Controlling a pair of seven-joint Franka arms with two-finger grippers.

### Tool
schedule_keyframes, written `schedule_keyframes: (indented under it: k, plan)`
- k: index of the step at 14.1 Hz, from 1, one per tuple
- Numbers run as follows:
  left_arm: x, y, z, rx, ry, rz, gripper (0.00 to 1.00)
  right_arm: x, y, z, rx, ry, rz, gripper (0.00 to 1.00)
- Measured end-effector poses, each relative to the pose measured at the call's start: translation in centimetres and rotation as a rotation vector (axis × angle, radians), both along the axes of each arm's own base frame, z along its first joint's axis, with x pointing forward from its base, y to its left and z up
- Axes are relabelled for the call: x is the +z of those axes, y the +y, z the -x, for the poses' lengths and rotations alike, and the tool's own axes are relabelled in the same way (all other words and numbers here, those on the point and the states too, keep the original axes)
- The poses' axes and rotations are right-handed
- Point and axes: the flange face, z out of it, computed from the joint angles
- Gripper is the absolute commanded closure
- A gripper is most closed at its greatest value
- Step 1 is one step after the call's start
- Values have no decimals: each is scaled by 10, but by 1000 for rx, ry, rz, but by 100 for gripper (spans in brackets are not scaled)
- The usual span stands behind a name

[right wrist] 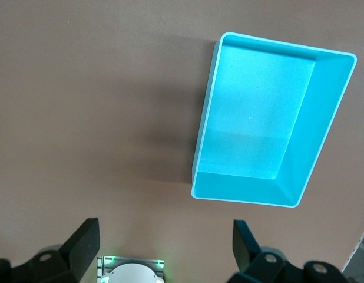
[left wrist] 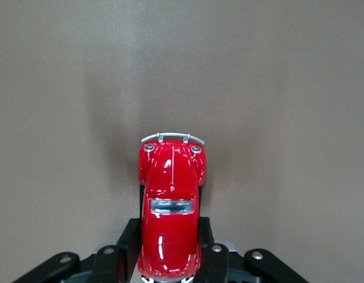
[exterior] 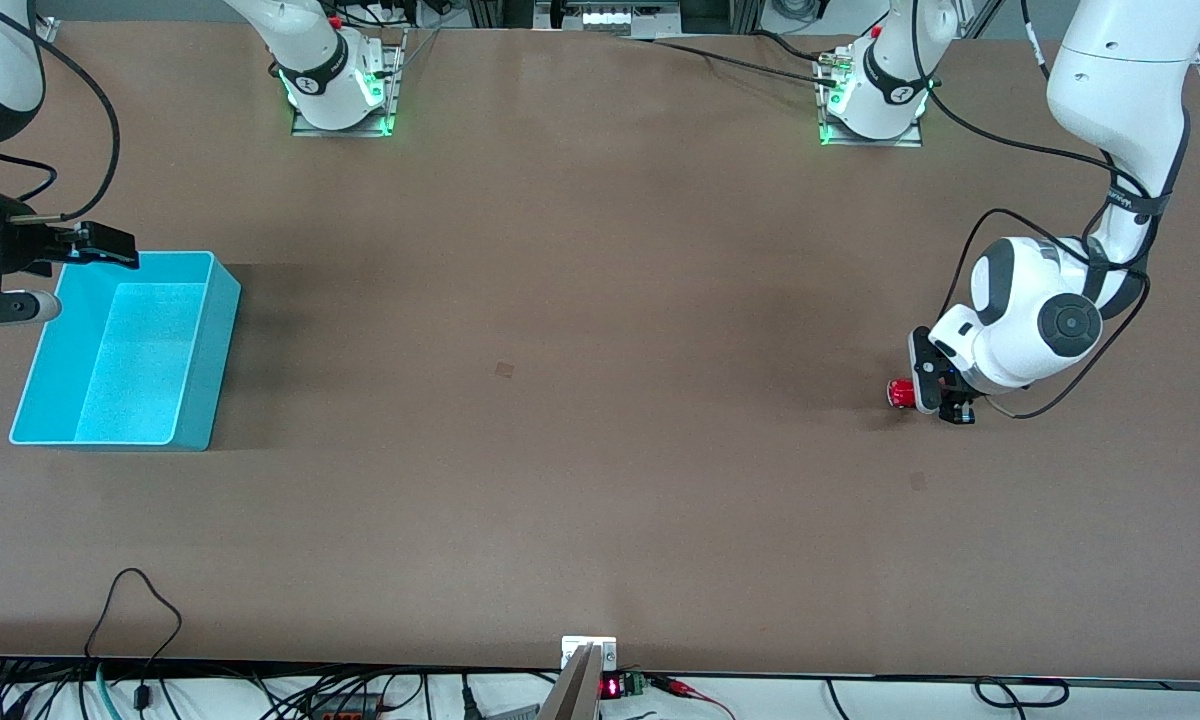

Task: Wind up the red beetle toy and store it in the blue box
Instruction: 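Lower the left gripper and grasp the red car's body, then pull the held car backward along the table with the left gripper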

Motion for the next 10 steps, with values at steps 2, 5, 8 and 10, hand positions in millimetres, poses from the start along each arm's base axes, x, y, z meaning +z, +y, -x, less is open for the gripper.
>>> schedule_keyframes:
  k: [2, 5, 8, 10]
  plan:
    - [0, 0, 0, 0, 0, 0, 86, 0, 0, 0, -1, 2, 0, 0]
    - [0, 7, 0, 11, 1, 0, 86, 0, 1, 0, 0, 3, 0, 0]
    - [0, 53, 3, 39, 1, 1, 86, 0, 5, 0, 7, 3, 0, 0]
    - [0, 99, 9, 44, -4, 3, 86, 0, 7, 0, 10, 3, 0, 0]
